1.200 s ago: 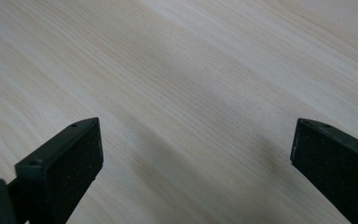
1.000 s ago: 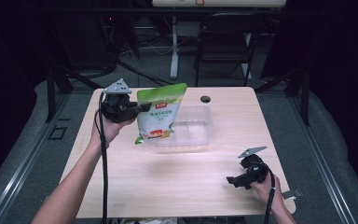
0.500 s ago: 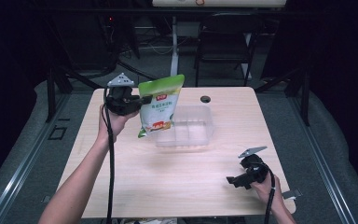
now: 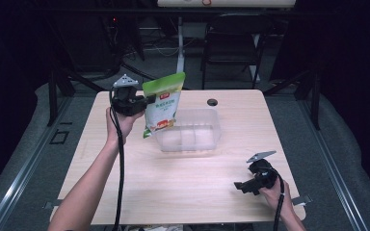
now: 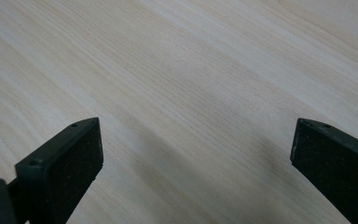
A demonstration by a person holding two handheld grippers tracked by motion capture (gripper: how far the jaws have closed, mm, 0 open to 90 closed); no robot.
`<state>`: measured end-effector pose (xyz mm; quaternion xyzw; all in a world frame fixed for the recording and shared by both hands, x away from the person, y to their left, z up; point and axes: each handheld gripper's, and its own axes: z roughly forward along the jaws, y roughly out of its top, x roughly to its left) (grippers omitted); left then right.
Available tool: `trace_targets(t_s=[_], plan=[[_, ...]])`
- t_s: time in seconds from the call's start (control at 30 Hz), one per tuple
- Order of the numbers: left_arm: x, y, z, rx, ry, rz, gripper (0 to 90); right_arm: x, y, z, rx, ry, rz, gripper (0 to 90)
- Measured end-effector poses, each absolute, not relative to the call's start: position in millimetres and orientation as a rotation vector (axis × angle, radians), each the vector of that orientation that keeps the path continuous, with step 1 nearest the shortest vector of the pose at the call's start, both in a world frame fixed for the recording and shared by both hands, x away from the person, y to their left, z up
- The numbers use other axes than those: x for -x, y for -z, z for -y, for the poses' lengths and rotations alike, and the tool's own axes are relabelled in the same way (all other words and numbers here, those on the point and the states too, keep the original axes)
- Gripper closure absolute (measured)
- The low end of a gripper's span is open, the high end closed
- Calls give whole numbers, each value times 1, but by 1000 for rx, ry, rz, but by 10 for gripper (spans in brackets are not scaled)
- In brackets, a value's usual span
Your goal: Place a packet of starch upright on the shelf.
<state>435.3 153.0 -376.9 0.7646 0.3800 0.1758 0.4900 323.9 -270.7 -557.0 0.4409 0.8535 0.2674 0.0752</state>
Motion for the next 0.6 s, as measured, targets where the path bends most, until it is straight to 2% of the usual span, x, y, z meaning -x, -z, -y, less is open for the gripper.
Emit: trace_targets(t_s=[0.6], plan=[[-444,387,-132,-1760,-413,-1002,899,-324,556,271,-1315,-798,-2570,18]])
